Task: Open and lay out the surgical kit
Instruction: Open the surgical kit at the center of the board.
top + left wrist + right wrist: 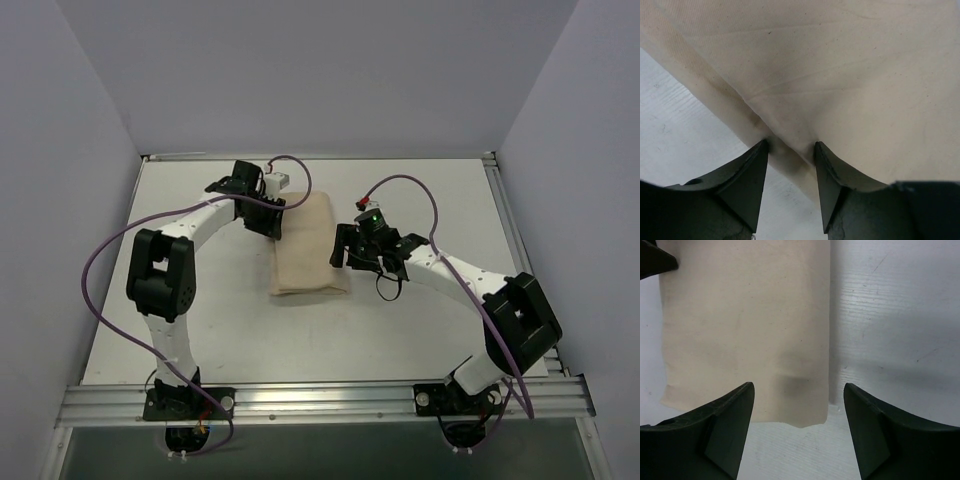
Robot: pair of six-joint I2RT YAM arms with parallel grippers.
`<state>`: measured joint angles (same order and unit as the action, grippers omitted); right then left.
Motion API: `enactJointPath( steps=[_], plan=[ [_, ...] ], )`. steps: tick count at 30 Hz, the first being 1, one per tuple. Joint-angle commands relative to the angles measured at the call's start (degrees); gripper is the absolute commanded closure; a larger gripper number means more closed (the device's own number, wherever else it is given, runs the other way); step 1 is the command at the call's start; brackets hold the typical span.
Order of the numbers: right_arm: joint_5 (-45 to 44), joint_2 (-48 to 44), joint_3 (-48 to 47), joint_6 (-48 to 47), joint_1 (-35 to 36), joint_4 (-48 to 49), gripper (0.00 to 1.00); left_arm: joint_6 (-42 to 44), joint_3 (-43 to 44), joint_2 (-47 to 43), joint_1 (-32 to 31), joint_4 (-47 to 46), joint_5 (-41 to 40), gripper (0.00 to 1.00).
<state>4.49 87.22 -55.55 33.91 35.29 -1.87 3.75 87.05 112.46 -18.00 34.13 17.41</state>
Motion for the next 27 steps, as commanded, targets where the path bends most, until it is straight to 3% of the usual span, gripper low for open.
enactJointPath(
  steps=[1,2,5,21,23,27],
  plan=[
    [-1.68,1.20,1.14,-0.95,-0.31,1.17,0.33,-0.41,1.90,-0.23,-2.04,1.90,-0.27,0.50],
    [-1.77,1.28,1.15,-0.87,-0.31,1.25,0.33,-0.41,1.99,0.03,-2.04,1.91,-0.18,0.56],
    [-2.03,1.37,1.15,-0.78,-0.31,2.82,0.33,0.03,2.08,-0.31,-2.47,1.47,0.43,0.60],
    [-3.08,0.50,1.85,-0.69,-0.49,2.92,0.34,1.26,4.45,0.39,-5.03,-1.61,0.26,0.53],
    [-4.48,0.06,0.97,-2.17,1.00,2.23,0.34,1.09,4.80,-0.05,-5.03,-1.17,0.52,0.53],
    [-17.64,-0.56,-3.94,-9.46,13.10,-0.15,0.35,0.91,5.68,-2.24,-3.63,0.58,1.83,0.50]
  ],
)
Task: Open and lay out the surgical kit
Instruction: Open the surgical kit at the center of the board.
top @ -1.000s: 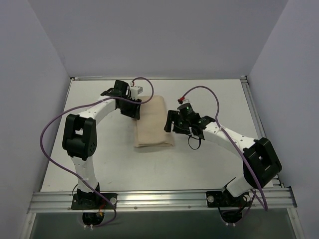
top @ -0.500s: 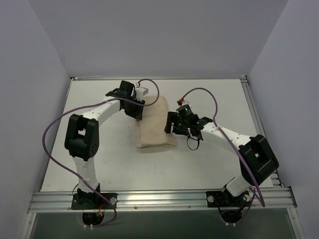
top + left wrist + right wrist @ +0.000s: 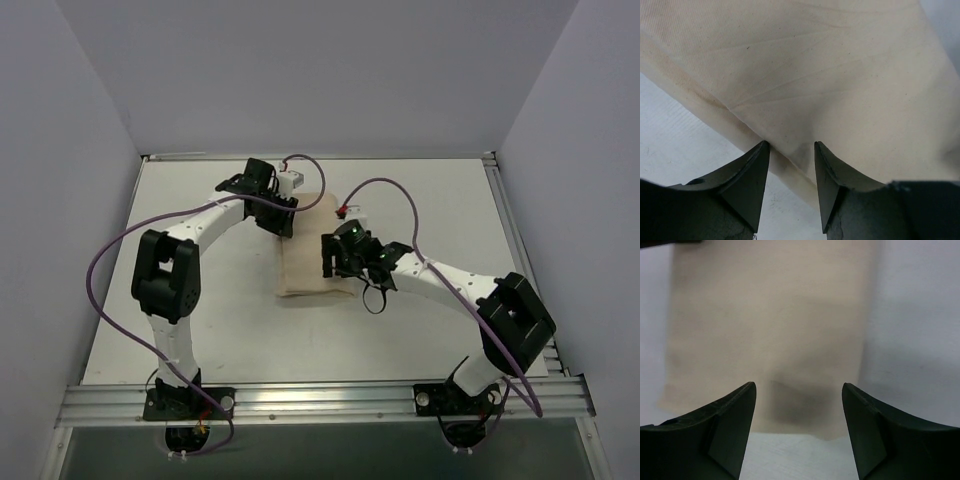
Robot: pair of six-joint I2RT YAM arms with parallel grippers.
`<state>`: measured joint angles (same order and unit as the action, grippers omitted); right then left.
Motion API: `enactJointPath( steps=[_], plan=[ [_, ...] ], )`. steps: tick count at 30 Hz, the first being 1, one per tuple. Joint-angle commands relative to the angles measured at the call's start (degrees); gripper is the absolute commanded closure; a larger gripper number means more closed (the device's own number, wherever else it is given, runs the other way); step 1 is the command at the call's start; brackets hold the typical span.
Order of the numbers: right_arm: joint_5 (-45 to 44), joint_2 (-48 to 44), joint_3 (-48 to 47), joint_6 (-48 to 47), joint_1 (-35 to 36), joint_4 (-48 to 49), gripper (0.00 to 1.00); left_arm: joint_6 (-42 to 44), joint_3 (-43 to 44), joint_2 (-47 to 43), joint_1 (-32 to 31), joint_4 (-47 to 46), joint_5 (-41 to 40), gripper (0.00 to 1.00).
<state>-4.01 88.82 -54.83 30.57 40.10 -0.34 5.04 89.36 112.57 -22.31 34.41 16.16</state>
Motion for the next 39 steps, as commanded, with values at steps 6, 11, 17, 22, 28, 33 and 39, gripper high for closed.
enactJointPath(
  steps=[6,11,17,22,28,33,39],
  plan=[
    [-13.82,3.28,-10.56,-15.52,16.93,-3.96,0.38,-0.12,2.49,-8.42,6.65,3.20,7.04,0.45],
    [-12.35,9.87,-16.52,-18.87,20.80,-6.51,0.38,0.06,-1.11,-10.45,11.22,4.35,7.04,0.45],
    [-14.09,15.15,-20.14,-20.20,21.43,-9.68,0.40,0.24,-3.58,-10.45,13.60,4.26,7.65,0.45],
    [-15.50,15.42,-20.49,-19.40,21.34,-9.68,0.56,0.06,-3.58,-10.01,13.60,4.26,8.36,0.45],
    [-14.45,13.40,-19.70,-18.97,21.43,-7.84,0.72,-0.12,-3.58,-9.92,13.60,4.35,9.15,0.45],
    [-14.97,11.65,-19.70,-18.27,20.99,-7.66,0.86,0.15,-3.58,-10.09,13.60,4.70,9.32,0.45],
    [-14.36,5.94,-16.47,-13.88,15.03,-5.47,1.00,0.50,-3.14,-10.71,13.52,4.96,9.41,0.45]
  ],
)
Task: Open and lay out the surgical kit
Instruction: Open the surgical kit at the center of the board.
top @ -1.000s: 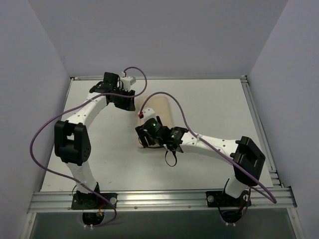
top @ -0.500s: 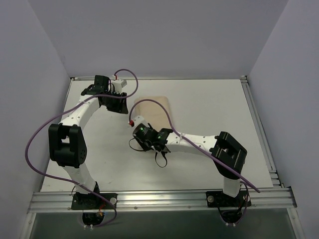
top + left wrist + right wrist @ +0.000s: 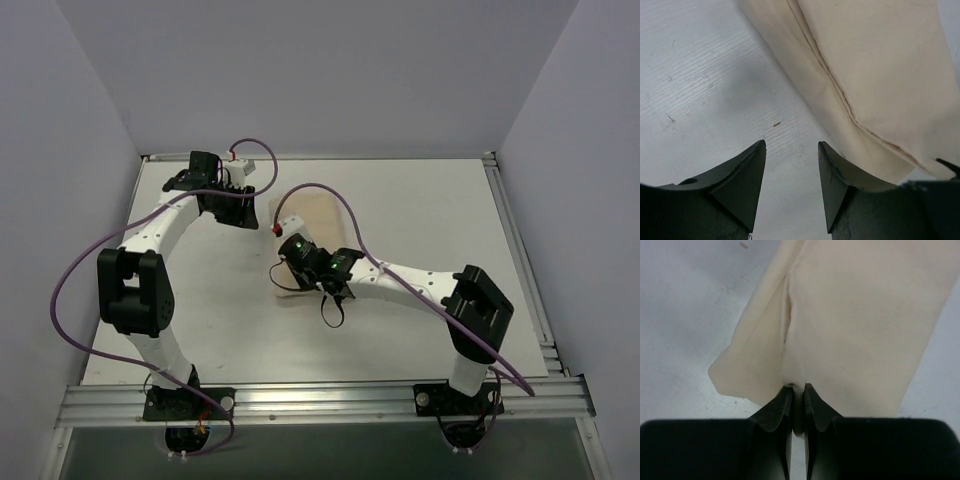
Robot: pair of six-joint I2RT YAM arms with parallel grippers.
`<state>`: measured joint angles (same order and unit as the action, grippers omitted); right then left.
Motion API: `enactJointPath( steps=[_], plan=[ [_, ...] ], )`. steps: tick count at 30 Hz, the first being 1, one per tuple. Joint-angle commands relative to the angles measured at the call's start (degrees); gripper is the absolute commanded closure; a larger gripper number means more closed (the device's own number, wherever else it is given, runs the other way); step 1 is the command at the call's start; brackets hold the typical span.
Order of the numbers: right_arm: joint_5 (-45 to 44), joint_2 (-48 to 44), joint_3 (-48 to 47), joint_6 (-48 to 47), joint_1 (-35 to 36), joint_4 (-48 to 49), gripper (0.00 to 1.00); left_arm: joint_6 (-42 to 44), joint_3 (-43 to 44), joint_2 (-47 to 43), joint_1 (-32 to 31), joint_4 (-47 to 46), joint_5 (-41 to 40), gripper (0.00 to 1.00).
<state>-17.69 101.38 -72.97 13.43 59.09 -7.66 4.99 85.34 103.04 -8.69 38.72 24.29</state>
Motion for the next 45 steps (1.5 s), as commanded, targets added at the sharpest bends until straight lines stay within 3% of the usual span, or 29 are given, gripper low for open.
enactJointPath(
  steps=[1,5,9,12,14,15,16,18,19,20,22,27,32,36,40,45],
  plan=[
    [-0.41,-8.99,2.65,5.27,-5.55,2.21,1.00,0.80,0.97,-1.35,-0.19,0.74,1.37,0.44],
    [-1.81,-16.11,9.76,13.27,-15.30,2.48,1.00,1.77,1.67,-2.23,-0.98,1.27,0.94,0.44],
    [-1.74,-24.11,22.40,26.10,-31.44,0.02,1.00,5.45,2.72,-3.99,-5.36,2.85,-2.13,0.38],
    [-1.20,-30.09,34.18,33.92,-38.76,-0.25,0.99,8.44,2.81,-5.30,-12.30,2.85,-6.96,0.33],
    [-2.69,-34.49,41.39,37.88,-41.32,-0.60,0.89,9.68,3.08,-5.49,-17.84,2.85,-8.90,0.30],
    [-3.31,-36.06,43.33,42.94,-42.55,-1.99,0.76,10.99,3.16,-5.49,-19.77,3.03,-10.65,0.29],
    [-4.18,-38.78,46.57,45.17,-45.00,-2.62,0.31,11.87,3.51,-5.40,-21.70,3.12,-11.89,0.27],
    [-5.15,-41.43,48.18,48.86,-46.52,-4.54,0.04,14.94,3.34,-4.96,-27.85,3.29,-14.44,0.24],
    [-5.77,-43.70,48.53,49.23,-46.61,-4.82,0.00,15.91,3.08,-4.78,-30.05,3.38,-17.32,0.23],
    [-6.38,-44.60,48.45,49.15,-46.70,-4.82,0.00,16.88,2.56,-4.26,-34.42,3.29,-18.83,0.21],
    [-6.04,-45.83,47.75,46.96,-46.70,-3.33,0.00,18.91,1.85,-3.64,-38.75,2.59,-23.47,0.03],
    [-4.90,-41.81,42.30,40.46,-46.70,-3.85,0.00,23.03,-1.22,-0.13,-50.26,-1.18,-32.71,0.04],
    [-1.83,-41.00,42.03,38.16,-46.70,-1.75,0.00,23.57,-0.35,3.91,-53.10,-3.47,-39.93,0.23],
    [-0.59,-41.35,43.00,37.99,-46.70,-0.25,0.01,23.48,0.44,5.58,-53.27,-3.56,-38.45,0.28],
    [-0.59,-41.27,43.61,37.72,-46.61,0.01,0.01,23.39,0.35,7.08,-53.36,-4.09,-39.67,0.41],
    [-0.50,-41.18,43.88,37.55,-46.61,0.54,0.01,22.79,0.79,6.65,-53.36,-4.36,-40.03,0.69]
  ],
)
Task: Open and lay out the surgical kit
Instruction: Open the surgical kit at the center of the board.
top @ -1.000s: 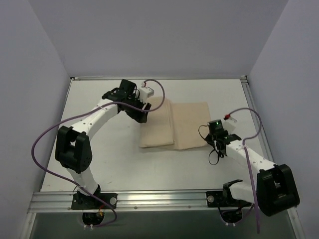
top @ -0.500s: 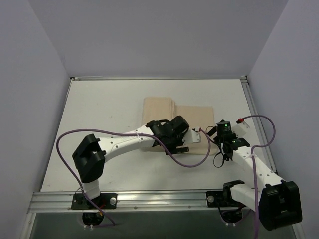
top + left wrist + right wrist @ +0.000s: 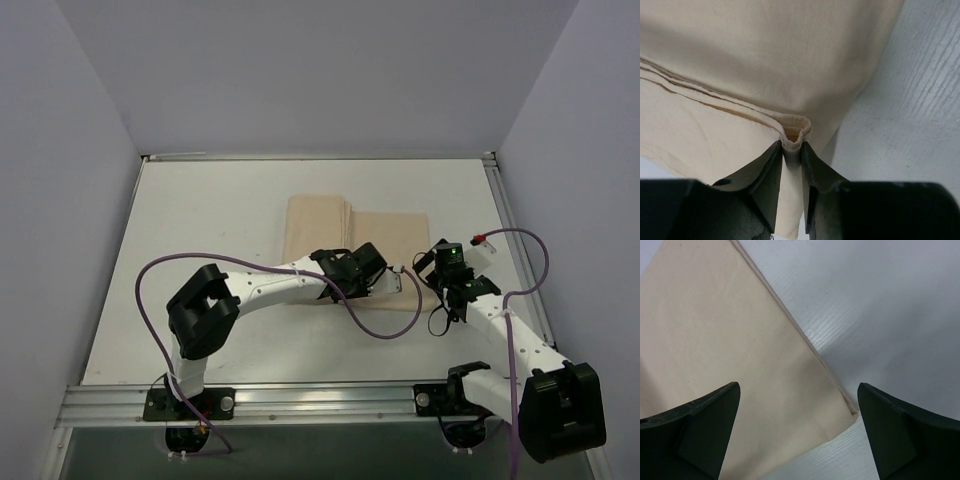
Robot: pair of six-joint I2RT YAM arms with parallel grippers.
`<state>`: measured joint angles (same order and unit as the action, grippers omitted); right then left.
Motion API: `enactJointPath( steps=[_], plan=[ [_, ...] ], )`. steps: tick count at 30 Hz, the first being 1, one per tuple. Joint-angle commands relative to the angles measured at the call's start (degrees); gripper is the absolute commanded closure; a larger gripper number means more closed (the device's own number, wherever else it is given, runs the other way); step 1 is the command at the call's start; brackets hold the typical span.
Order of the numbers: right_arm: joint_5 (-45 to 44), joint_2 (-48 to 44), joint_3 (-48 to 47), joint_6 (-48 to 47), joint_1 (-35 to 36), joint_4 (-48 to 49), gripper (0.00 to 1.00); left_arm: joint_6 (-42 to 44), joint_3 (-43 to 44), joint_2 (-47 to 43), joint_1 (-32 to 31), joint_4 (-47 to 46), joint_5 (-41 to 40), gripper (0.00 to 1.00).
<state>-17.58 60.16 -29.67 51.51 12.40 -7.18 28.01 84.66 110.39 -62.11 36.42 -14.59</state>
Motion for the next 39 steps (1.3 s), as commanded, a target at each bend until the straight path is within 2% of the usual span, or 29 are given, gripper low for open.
enactJointPath(
  steps=[1,2,7,12,16,20,22,23,25,26,30,33,39],
  plan=[
    [-0.61,0.13,0.58,-0.44,-0.01,0.06,0.01,-0.50,1.82,-1.14,0.06,-1.71,-0.19,0.71],
    [-0.52,0.13,0.67,-0.62,-0.01,0.23,0.01,-0.76,2.08,-2.01,0.06,-1.19,1.56,0.71],
    [-0.17,0.83,1.02,-0.88,-0.01,1.20,0.01,-2.26,3.75,-2.63,0.76,1.71,5.27,0.95],
    [1.93,2.06,1.28,-2.11,0.08,3.92,0.02,-6.11,5.25,-4.47,4.79,2.34,10.09,0.98],
    [6.06,4.61,1.28,-4.39,0.25,6.56,0.04,-11.39,4.99,-9.04,13.57,0.85,17.47,0.98],
    [6.07,7.95,-1.00,-6.50,1.39,9.38,0.04,-15.96,1.92,-15.53,27.69,-2.23,23.72,0.98],
    [5.28,10.41,-2.05,-7.30,2.27,9.47,0.04,-16.49,-0.10,-17.39,32.11,-3.37,26.17,0.98],
    [4.41,11.20,-3.01,-7.47,2.53,9.55,0.04,-16.23,-2.55,-18.97,36.31,-3.38,27.93,0.98],
    [3.44,14.01,-3.81,-7.73,3.50,9.81,0.04,-16.14,-5.98,-20.91,40.64,-4.60,33.54,0.98],
    [2.65,14.89,-4.51,-7.82,3.85,9.99,0.04,-16.58,-10.61,-23.18,42.75,-5.65,34.70,0.98],
    [0.97,19.80,-6.19,-8.26,5.52,10.34,0.04,-15.62,-18.73,-26.89,55.21,-8.39,37.08,0.98],
    [0.36,22.27,-7.59,-8.44,6.32,10.78,0.04,-13.16,-21.89,-27.42,60.59,-7.69,38.23,0.98],
    [-0.26,24.04,-9.00,-8.26,6.49,10.70,0.03,-9.64,-24.29,-25.76,65.97,-2.78,35.69,0.96]
  ],
)
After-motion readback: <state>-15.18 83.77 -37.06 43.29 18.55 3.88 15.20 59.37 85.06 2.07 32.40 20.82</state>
